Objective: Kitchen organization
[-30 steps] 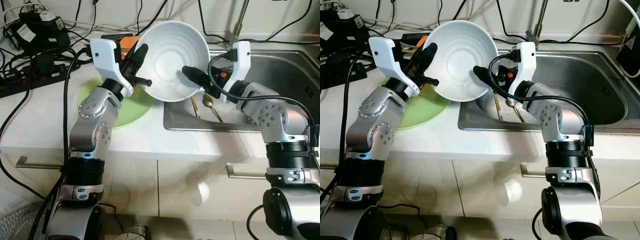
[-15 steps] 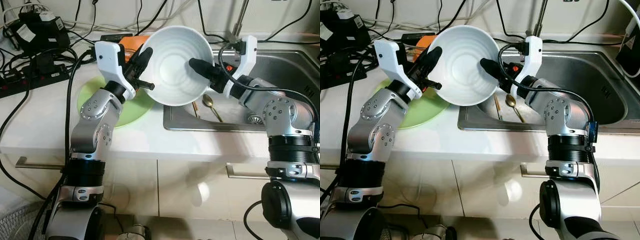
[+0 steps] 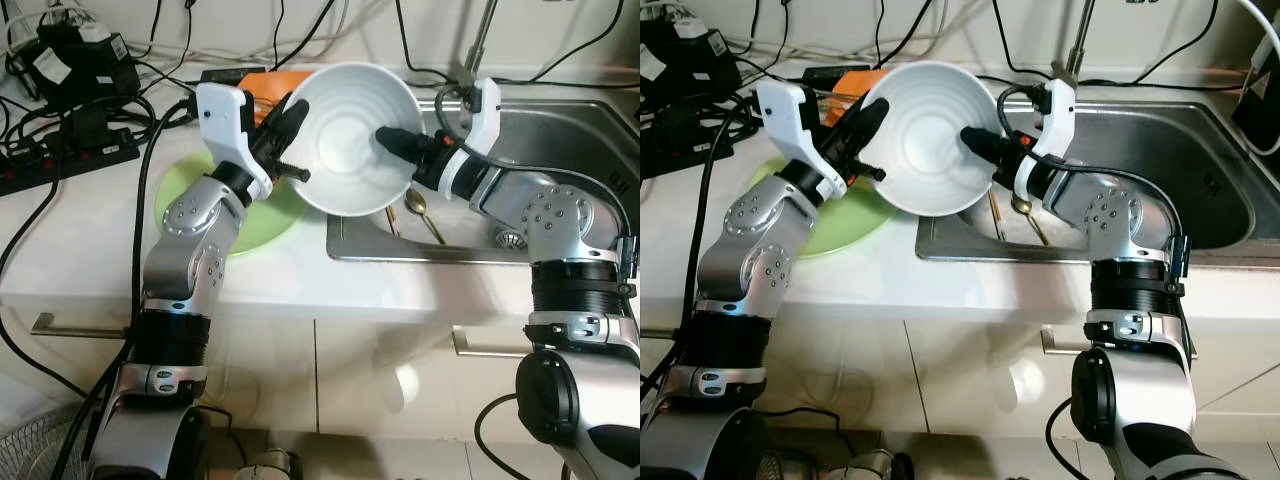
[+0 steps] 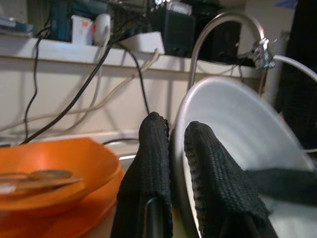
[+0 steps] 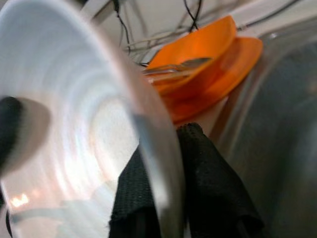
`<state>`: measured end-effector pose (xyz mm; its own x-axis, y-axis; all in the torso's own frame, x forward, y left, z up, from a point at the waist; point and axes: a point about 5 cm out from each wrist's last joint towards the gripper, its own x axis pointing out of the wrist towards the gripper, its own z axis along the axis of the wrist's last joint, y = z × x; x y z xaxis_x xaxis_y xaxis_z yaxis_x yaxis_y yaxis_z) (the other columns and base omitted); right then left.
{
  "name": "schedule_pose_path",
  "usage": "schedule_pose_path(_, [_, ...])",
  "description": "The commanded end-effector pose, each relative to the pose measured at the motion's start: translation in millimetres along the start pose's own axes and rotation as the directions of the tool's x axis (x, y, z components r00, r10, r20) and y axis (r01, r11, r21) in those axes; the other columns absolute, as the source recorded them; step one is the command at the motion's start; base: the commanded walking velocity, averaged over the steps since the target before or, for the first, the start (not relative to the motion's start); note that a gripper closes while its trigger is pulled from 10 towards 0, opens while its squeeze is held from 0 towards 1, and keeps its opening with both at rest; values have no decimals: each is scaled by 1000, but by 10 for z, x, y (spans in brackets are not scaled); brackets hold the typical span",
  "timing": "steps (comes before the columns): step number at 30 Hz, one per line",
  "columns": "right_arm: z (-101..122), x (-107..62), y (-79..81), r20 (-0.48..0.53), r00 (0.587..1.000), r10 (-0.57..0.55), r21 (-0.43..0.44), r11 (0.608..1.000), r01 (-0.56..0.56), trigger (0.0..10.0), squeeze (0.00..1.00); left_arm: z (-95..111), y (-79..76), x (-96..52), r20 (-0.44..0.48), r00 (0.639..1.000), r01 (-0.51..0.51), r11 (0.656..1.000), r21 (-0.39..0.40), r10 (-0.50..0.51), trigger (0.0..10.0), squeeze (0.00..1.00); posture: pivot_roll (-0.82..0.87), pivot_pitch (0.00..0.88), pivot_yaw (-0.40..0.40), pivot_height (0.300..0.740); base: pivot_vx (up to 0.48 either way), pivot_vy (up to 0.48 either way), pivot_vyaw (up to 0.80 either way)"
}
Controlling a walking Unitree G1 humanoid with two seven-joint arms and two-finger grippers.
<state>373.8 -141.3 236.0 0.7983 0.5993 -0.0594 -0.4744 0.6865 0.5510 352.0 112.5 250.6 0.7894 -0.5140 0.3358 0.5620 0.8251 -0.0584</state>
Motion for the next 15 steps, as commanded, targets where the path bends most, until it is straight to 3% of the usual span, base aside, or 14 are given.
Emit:
schedule_pose_path(1, [131, 4, 49, 47, 999, 6, 20, 1000, -7, 0, 0, 29, -55, 54, 5, 999, 54, 998, -14, -53, 10000, 1000, 42, 36, 31, 740, 0, 0, 0])
schedule_pose_path(10, [256, 4, -11, 110, 992, -68, 65, 996, 61, 0, 0, 93, -13, 111, 29, 998, 59, 998, -30, -58, 10000, 1000, 41, 36, 29, 740, 0, 0, 0])
schedule_pose_path(15, [338, -38, -135, 157, 976, -152, 67, 987, 143, 0, 0, 123, -65, 100, 23, 991, 133, 989, -57, -132, 10000, 1000, 42, 37, 28, 740, 0, 0, 0])
